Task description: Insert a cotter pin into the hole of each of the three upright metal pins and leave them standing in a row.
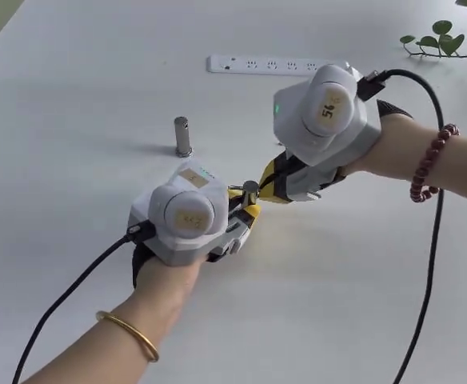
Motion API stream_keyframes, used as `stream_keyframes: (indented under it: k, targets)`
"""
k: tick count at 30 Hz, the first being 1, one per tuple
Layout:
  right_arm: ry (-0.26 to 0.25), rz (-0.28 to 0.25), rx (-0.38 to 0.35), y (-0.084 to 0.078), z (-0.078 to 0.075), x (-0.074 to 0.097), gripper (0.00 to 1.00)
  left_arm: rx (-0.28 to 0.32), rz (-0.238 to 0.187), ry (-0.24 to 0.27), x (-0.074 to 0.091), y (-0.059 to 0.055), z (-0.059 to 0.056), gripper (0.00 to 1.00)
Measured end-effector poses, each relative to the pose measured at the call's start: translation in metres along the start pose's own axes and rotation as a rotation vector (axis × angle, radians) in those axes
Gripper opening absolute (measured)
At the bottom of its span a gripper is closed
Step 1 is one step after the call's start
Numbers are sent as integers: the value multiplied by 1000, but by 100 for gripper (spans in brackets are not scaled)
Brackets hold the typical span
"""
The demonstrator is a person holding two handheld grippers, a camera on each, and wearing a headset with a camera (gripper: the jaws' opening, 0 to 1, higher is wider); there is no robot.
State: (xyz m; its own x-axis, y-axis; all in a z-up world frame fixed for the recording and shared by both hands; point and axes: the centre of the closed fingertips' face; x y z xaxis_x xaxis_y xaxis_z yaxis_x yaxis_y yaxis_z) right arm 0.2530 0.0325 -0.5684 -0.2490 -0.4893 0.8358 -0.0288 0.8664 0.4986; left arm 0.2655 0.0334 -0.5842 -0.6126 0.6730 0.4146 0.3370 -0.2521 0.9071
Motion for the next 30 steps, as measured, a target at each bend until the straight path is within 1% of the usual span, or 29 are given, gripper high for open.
stream_keyframes:
  k: [1,3,6,9,12,23,30]
  targets:
    - [-4,6,0,-1,-1,1,7,2,-1,1,0,0,0,11]
    - [-18,13,-1,-3,-3,3,9,5,-4,6,0,0,0,11]
    - [-22,6,-15,-3,-2,9,8,9,-5,7,-1,-1,0,11]
    - [-24,7,-6,-5,-2,11,4,11,-6,8,0,-1,0,11]
    - [-22,-2,3,-3,0,11,0,15,-7,10,-1,-2,0,11]
    - [-25,-11,15,3,-3,8,0,24,-14,21,-1,-2,0,11]
    - [-25,-10,13,2,-5,8,0,32,-18,25,-2,-2,1,11]
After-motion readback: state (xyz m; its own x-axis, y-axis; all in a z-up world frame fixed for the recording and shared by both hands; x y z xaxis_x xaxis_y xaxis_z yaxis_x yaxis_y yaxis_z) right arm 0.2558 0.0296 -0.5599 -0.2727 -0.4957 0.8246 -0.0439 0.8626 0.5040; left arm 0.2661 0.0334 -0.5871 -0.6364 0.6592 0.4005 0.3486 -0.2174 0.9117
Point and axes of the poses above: the centre of the closed fingertips' face, and the gripper's own axes: x roughly backward along the fingers, z roughly to its left, y roughly out of its top, and after that the axes turned 6 degrees about -y, right-handed
